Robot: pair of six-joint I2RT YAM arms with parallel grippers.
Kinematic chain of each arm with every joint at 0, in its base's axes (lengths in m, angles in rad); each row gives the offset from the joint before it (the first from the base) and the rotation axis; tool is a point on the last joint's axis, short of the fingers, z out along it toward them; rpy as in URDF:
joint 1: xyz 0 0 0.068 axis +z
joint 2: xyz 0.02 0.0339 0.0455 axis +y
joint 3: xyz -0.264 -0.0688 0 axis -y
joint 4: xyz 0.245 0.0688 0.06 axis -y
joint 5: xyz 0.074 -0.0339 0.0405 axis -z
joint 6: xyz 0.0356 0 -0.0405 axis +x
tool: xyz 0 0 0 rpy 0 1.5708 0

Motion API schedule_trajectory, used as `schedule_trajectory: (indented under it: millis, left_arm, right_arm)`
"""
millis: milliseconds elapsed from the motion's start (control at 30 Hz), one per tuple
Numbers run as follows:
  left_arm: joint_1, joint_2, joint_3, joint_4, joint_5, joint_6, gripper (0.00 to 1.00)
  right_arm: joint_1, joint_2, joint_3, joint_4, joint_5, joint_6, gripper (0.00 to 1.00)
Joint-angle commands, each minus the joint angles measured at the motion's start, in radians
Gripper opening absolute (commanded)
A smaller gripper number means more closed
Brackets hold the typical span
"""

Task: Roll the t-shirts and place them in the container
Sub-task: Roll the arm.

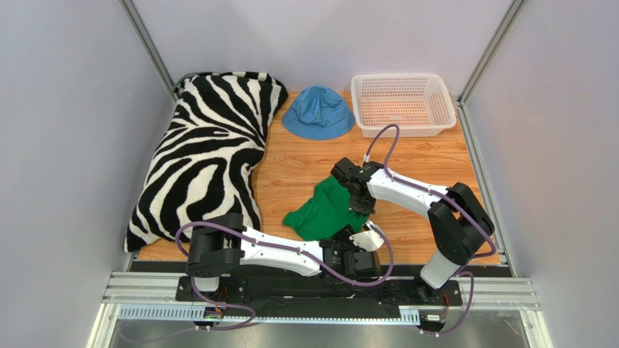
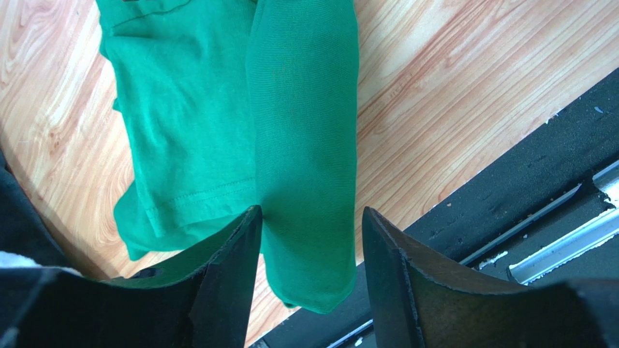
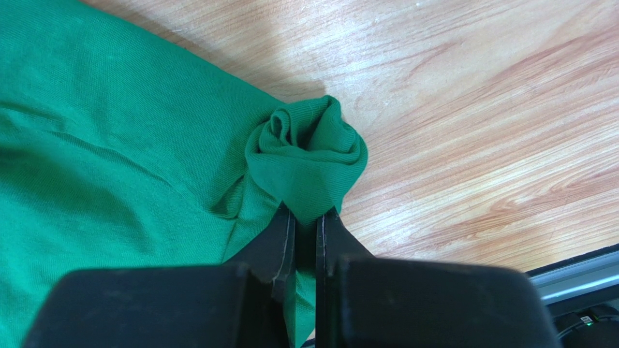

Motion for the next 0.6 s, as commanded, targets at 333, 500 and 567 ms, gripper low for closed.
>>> schedule_trajectory:
  millis: [333, 500, 567]
  left_arm:
    - [0.030, -0.009, -0.074, 0.065, 0.006, -0.091, 0.19]
    - [0.083, -0.099, -0.171, 0.150, 0.120, -0.102, 0.00]
    - [0.107, -0.141, -0.218, 0.201, 0.169, -0.113, 0.00]
  right_arm:
    - [0.004, -0.025, -0.001, 0.008, 0.008, 0.016, 0.00]
    - [0.004, -0.063, -0.020, 0.045, 0.010, -0.011, 0.41]
    - [0.004, -0.112, -0.050, 0.087, 0.007, -0.018, 0.66]
